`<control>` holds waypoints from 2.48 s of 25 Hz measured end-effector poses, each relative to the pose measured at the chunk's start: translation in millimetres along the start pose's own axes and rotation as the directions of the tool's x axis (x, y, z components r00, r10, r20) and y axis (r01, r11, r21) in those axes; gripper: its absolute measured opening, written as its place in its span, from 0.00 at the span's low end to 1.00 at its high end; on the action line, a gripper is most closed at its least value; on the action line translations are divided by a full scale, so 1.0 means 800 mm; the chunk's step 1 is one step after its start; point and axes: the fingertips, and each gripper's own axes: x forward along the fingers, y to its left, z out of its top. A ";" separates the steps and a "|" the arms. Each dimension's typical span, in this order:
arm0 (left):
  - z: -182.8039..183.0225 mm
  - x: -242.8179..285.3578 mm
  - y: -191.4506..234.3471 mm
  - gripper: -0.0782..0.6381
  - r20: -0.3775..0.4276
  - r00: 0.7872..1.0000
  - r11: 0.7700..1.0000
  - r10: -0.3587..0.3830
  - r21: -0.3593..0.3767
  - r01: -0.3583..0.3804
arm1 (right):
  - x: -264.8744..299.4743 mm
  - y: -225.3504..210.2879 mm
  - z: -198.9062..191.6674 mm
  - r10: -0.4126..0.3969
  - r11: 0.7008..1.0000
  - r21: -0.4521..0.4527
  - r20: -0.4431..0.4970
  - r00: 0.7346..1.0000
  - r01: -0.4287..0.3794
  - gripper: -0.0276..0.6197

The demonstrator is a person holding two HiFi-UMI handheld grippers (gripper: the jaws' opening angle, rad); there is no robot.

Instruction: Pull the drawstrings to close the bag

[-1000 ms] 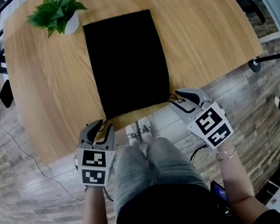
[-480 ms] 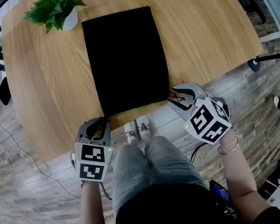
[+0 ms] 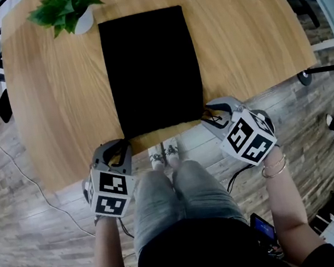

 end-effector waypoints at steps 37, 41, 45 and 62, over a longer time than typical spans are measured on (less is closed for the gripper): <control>-0.002 0.001 -0.005 0.19 -0.034 0.999 0.999 0.022 0.025 -0.021 | -0.064 0.006 0.061 0.057 0.998 -0.030 0.299 0.953 -0.051 0.05; -0.004 0.001 -0.006 0.19 -0.037 0.999 0.999 0.027 0.028 -0.026 | -0.077 0.000 0.071 0.034 0.999 -0.017 0.341 0.939 -0.030 0.05; -0.003 0.000 -0.008 0.19 -0.051 0.998 0.997 0.032 0.065 -0.029 | -0.090 -0.001 0.081 0.024 1.000 0.010 0.369 0.929 -0.030 0.05; 0.020 -0.024 -0.008 0.13 0.006 0.999 0.995 0.050 0.083 -0.050 | -0.108 -0.018 0.075 -0.135 0.990 0.094 0.364 0.921 0.108 0.05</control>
